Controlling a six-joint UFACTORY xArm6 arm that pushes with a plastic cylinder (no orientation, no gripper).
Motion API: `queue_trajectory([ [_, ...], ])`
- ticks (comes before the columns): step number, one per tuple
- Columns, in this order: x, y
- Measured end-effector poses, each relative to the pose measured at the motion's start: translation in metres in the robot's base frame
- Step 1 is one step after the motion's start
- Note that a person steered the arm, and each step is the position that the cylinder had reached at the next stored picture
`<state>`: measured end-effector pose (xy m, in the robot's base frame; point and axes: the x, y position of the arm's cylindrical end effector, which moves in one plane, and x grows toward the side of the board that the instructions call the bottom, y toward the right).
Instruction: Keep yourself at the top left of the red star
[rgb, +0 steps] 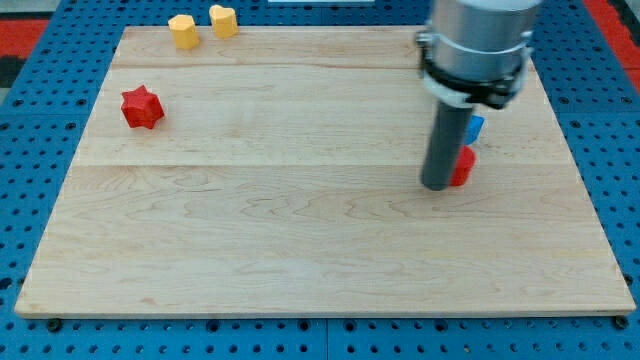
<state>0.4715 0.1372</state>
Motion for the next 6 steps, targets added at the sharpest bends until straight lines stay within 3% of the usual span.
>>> queue_trajectory([
  [1, 0.005, -0.004],
  [3, 0.006, -0.099],
  [4, -0.042, -0.208],
  [5, -0.116, -0.238],
  [6, -0.162, -0.273],
])
